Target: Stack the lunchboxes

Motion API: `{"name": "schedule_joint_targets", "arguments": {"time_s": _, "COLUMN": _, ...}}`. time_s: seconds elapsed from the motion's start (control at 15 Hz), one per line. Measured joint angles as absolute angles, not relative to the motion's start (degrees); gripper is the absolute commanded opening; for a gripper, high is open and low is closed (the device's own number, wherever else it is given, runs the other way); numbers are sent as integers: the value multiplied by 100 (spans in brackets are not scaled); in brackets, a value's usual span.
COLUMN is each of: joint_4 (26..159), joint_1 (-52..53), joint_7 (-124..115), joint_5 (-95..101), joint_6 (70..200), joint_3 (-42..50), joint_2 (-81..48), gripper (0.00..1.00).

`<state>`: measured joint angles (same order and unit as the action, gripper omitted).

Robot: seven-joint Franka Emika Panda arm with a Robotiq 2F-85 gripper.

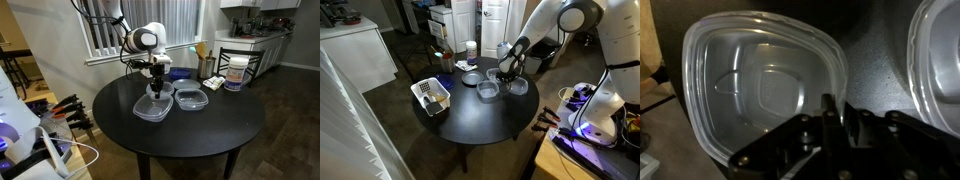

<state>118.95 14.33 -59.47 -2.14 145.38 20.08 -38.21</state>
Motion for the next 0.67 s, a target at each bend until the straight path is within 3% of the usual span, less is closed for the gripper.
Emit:
{"name": "schedule_joint_targets", "arguments": {"time_s": 0.33, "joint_4": 12450, "joint_1": 2197, "joint_7": -6665, "joint_5": 1361, "joint_6": 14493, "joint_3": 2276, "joint_2": -2854, "gripper": 1}}
{"name": "schedule_joint_targets", "arguments": {"time_s": 0.67, "joint_4": 12498, "joint_1": 2151, "joint_7": -6806, "joint_5": 2362, "joint_6": 14640, "joint_3": 2068, "joint_2": -2343, "gripper": 1}}
